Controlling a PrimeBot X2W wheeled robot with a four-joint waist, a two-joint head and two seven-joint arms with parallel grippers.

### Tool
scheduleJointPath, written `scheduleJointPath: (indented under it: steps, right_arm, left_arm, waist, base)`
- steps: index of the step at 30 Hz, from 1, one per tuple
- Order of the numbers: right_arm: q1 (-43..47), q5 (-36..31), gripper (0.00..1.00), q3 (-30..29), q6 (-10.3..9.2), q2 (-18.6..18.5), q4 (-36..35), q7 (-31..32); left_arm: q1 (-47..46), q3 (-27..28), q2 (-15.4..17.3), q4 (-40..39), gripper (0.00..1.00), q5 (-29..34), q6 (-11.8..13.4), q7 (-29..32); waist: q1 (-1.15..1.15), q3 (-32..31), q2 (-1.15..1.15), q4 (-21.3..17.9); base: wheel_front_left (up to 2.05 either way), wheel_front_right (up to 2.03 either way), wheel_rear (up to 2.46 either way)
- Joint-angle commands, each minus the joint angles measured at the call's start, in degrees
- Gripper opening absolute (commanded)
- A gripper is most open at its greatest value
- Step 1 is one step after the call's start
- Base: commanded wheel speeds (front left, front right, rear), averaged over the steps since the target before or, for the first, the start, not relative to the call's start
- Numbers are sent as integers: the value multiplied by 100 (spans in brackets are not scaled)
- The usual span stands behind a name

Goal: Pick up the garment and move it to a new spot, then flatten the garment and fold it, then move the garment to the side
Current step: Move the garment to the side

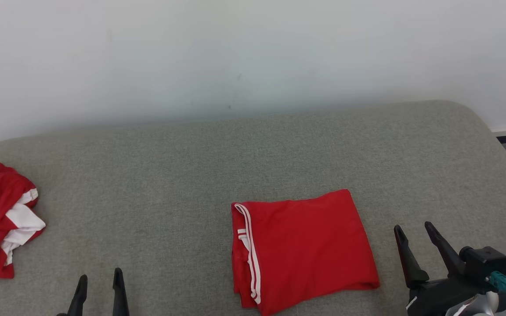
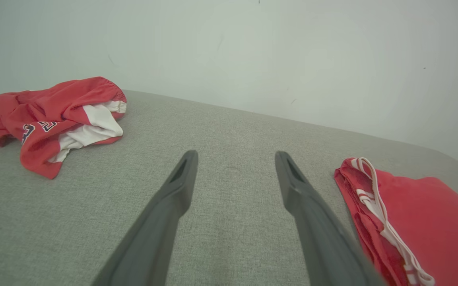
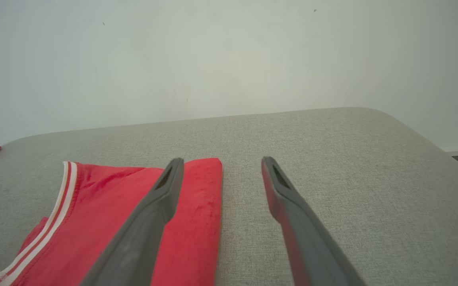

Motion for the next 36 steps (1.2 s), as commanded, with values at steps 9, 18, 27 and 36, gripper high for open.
scheduleJointPath:
  steps: [9,18,27,36]
  right_arm:
    - [-283,74,100,-324,-13,181,208,737]
    - [-1313,-100,100,-625,-13,225,945,3090]
    - [-1753,-462,100,-680,-13,438,1757,4496]
    - [-1634,-882,0,-517,9,548,1779,5098]
  left_arm:
    - [-78,-101,2,-63,100,-104,72,-13]
    - [-334,-307,3,-255,100,-256,146,-13]
    - [-538,-442,2,-283,100,-281,176,-13]
    - [-575,-444,3,-319,100,-250,172,-13]
  waist:
    - [0,100,0,189]
    - [0,609,0,547]
    - [0,876,0,933]
    - [0,887,0,931]
  base:
    - [0,0,0]
    - [0,0,0]
    - [0,0,0]
    - [0,0,0]
